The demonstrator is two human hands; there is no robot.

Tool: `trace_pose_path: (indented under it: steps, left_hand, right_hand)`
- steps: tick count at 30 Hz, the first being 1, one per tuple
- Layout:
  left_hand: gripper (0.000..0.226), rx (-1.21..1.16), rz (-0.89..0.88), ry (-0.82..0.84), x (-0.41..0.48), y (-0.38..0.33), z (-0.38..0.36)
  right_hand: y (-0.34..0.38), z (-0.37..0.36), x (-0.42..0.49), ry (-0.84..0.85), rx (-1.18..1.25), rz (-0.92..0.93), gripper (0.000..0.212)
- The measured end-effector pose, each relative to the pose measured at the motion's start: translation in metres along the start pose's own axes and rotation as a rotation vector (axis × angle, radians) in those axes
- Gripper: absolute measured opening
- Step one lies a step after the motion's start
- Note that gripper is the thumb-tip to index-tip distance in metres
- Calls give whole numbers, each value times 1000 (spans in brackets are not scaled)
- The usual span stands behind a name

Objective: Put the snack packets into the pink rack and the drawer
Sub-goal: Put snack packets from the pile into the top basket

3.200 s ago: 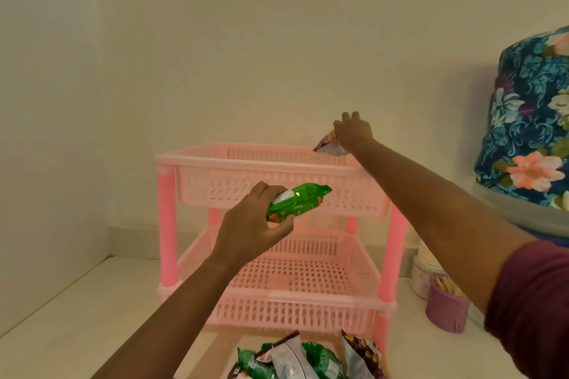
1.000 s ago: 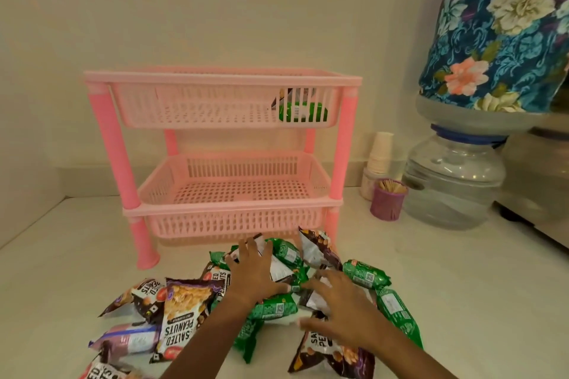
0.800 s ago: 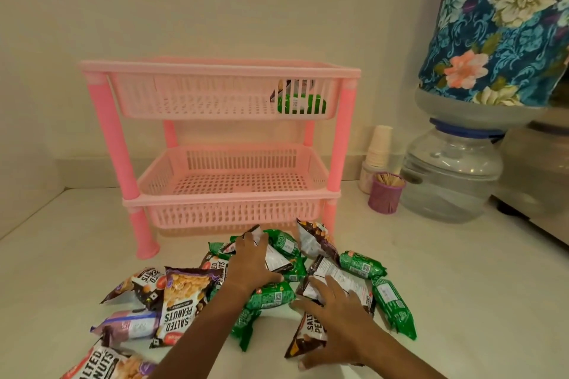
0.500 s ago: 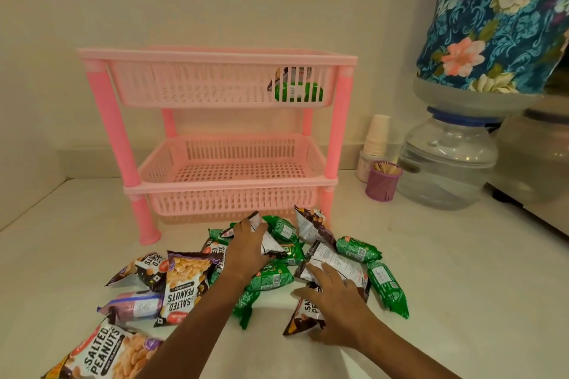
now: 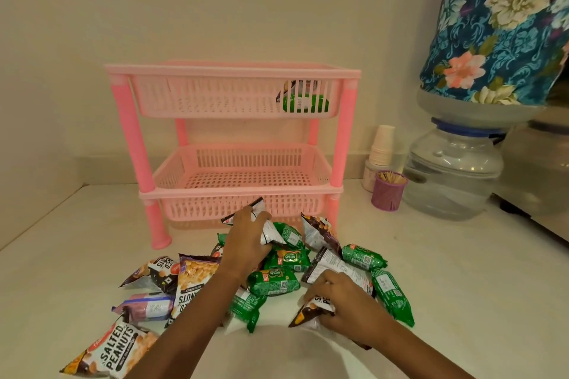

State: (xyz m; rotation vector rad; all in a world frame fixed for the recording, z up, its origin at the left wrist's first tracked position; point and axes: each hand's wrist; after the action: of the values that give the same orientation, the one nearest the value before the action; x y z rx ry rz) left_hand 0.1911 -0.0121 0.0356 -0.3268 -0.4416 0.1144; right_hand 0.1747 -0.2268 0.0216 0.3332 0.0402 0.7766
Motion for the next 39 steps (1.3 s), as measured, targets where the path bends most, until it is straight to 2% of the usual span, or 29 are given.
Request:
trace_pose_path:
  steps: [10, 19, 25, 33, 36, 39]
  left_hand:
    - [56, -179, -113, -309, 41, -27, 79]
    - [57, -218, -253, -575, 87, -46, 166]
    - [53, -171, -278, -723, 123, -39, 218]
    - [49, -104, -199, -779, 160, 0, 248]
    - [49, -102, -162, -778, 169, 17, 249]
    - [49, -98, -148, -755, 176, 29, 246]
  right_hand:
    - [25, 93, 43, -350, 198, 111, 35]
    - [51, 194, 95, -762, 23, 268, 31]
    - [69, 248, 139, -965, -98, 341, 28]
    - [103, 277, 223, -1012, -105, 364, 29]
    - [116, 275, 259, -958, -69, 345, 30]
    - [124, 270, 297, -841, -136, 297, 30]
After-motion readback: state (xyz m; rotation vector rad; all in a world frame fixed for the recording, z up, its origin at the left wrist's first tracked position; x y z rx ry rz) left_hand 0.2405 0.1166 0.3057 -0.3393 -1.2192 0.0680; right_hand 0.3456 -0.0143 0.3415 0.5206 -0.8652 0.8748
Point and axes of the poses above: each hand's wrist, its own x-axis towards the middle knuckle, its own z-axis out of the back of the hand, y = z × x, and after that the axes turned 5 degrees about -y, right-handed
